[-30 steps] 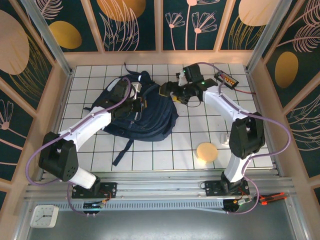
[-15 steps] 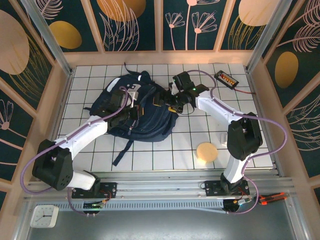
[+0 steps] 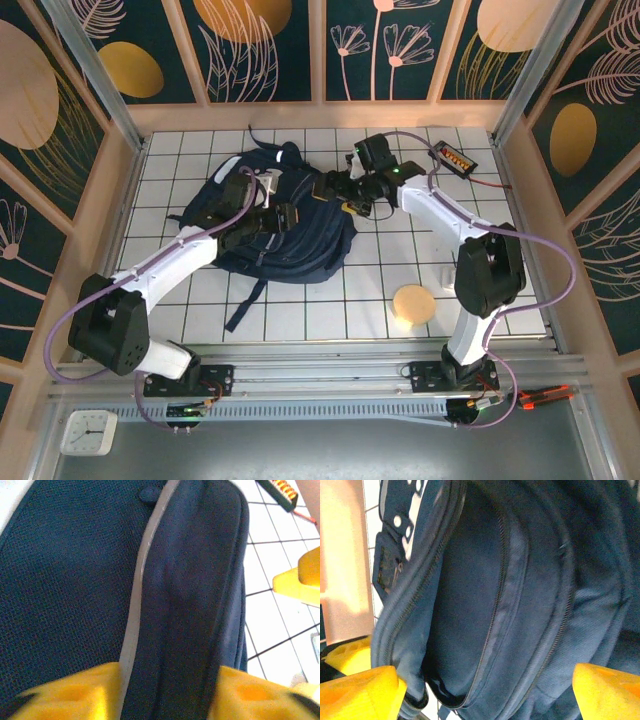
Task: Pack the student bag
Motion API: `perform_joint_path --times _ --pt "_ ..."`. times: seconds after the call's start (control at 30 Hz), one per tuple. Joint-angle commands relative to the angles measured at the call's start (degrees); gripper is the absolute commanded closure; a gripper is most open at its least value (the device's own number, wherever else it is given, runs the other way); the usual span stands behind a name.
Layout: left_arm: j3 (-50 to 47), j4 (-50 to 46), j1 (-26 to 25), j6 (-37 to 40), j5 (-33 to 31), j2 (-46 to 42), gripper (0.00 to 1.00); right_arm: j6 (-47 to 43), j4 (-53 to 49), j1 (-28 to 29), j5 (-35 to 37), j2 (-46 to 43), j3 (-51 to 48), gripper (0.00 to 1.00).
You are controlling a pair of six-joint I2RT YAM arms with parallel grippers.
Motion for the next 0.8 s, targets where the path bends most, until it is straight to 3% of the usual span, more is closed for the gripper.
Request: perform_joint_path --times 0.0,0.23,0.47,0.6,0.77 --pt "1.8 0.1 0.0 -0.6 0.7 0.2 0.36 0.1 1.1 -0.2 -0.5 0.2 1.2 0.09" --pt "3.4 -2.2 0.3 -0.3 -0.2 -3.1 0.31 0.1 0.9 -1.0 -0.3 0.6 1.6 0.1" --pt "2.8 -4.8 3.0 -1.7 -2.2 -11.2 0.13 -1.9 -2.3 -2.7 0.2 2.0 5.3 0.1" --pt "0.1 -5.4 7.0 -6.7 -1.1 -16.7 0.02 -3.9 -5.2 -3.0 0.9 3.2 8.2 0.1" --pt "-7.0 -2.6 10.1 -19.1 1.4 -21.9 0.01 -4.4 -6.6 -3.0 0.8 4.1 10.6 0.1"
